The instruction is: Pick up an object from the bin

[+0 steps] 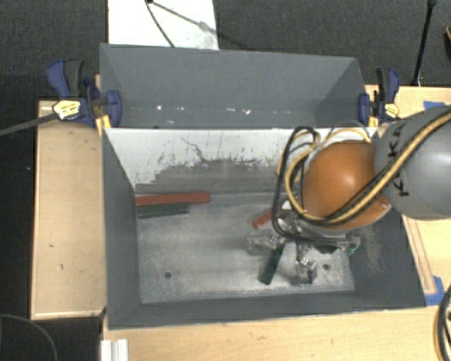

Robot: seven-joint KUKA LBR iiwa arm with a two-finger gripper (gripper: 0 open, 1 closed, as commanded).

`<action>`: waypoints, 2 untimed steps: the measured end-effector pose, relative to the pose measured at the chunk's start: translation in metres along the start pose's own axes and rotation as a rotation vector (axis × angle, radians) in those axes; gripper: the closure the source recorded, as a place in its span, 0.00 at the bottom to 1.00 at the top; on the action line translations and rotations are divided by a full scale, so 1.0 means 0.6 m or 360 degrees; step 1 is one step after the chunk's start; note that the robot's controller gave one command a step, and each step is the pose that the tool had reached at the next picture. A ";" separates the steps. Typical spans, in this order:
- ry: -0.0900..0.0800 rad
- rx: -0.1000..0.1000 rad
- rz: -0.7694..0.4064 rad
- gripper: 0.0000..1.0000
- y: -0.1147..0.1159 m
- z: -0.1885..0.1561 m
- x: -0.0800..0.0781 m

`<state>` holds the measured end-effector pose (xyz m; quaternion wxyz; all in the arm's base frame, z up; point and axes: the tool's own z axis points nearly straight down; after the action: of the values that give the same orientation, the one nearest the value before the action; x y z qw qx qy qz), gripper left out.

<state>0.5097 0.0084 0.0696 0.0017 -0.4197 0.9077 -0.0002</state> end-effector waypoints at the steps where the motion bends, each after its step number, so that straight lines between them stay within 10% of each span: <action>1: -0.0004 -0.0001 0.0306 0.00 0.008 -0.001 -0.019; 2: -0.0003 0.0000 0.0311 1.00 0.008 -0.001 -0.019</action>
Offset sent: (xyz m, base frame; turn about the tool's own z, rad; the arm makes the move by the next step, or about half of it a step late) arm 0.0030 0.0111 0.0004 0.1930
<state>0.5133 0.0200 0.0704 0.0025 -0.3292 0.9443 0.0005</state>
